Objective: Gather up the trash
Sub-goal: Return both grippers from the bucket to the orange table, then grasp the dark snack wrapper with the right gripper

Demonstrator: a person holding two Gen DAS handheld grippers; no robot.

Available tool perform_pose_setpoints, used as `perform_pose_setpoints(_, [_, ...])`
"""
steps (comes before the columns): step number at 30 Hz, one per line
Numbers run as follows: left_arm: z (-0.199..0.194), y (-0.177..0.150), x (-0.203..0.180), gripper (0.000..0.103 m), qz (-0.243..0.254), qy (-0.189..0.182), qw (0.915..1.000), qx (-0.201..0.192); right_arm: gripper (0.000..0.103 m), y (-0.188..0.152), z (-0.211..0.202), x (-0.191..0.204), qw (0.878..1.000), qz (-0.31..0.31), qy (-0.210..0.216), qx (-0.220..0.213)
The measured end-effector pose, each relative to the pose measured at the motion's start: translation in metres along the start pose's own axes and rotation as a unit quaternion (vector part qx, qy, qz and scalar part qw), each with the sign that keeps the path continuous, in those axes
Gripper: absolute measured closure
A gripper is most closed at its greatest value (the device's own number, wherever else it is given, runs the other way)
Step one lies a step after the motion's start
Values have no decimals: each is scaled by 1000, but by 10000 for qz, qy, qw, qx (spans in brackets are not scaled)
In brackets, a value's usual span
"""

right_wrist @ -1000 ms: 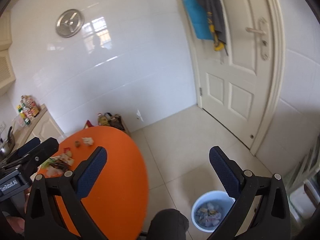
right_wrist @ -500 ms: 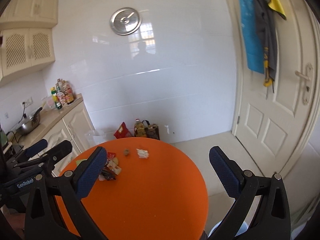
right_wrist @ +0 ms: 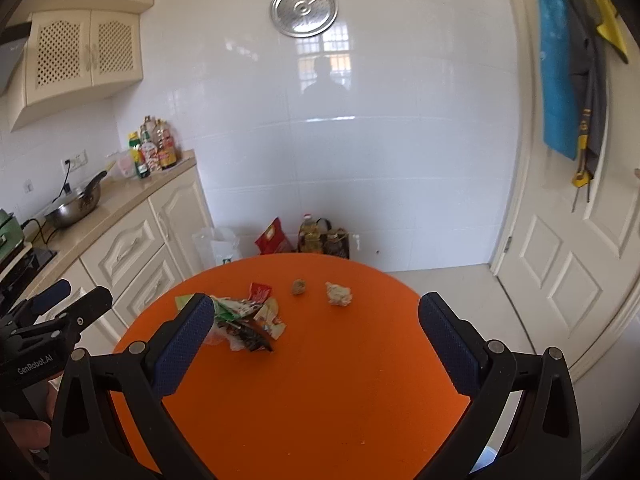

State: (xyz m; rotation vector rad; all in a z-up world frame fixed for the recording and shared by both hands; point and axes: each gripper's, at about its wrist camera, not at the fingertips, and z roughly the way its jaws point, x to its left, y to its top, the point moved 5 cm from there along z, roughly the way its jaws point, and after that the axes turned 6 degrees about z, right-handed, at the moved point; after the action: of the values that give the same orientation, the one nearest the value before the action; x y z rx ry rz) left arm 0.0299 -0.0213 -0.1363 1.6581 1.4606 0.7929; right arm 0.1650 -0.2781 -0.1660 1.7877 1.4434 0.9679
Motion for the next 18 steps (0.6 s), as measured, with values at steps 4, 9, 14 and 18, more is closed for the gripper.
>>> perform_pose_setpoints(4, [30,3,7,1,-88,64,9996,253,0,-9,30,12,9995,-103,76,296])
perform_pose_setpoints(9, [79,20,19,1,-154,119,9985,504,0,-25,72,26,9972,-177,212,701])
perform_pose_setpoints(14, [135,22,30,1,-216,183,9962,824,1,-42,122,31,9923,-230,301,1178])
perform_pose_setpoints(18, [183,22,32,1,-253,179,9931,1131,6,-55,160,29,9874,-190,316,1538])
